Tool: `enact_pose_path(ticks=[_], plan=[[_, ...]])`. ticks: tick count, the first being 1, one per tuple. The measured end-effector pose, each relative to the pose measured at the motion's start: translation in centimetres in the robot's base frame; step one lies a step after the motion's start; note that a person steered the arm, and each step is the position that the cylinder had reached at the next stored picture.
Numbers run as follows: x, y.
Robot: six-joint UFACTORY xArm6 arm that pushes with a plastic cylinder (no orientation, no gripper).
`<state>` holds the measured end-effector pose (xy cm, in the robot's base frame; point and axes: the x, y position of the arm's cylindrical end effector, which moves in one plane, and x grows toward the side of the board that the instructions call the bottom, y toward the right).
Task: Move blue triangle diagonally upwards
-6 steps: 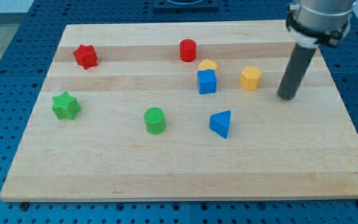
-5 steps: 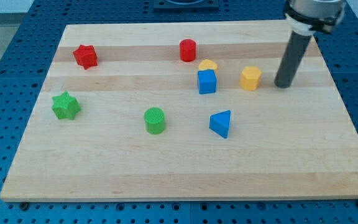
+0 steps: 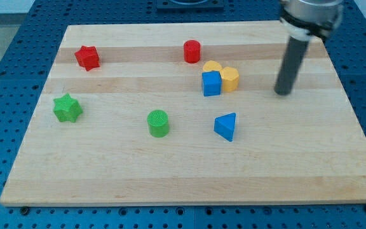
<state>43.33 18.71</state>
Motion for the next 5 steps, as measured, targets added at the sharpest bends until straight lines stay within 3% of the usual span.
enact_pose_path(ticks=[1, 2, 3, 4, 5], plan=[[6.9, -1.1], [10.4, -6.3], [10.6, -12.9], [7.4, -14.0], [3.9, -11.1]])
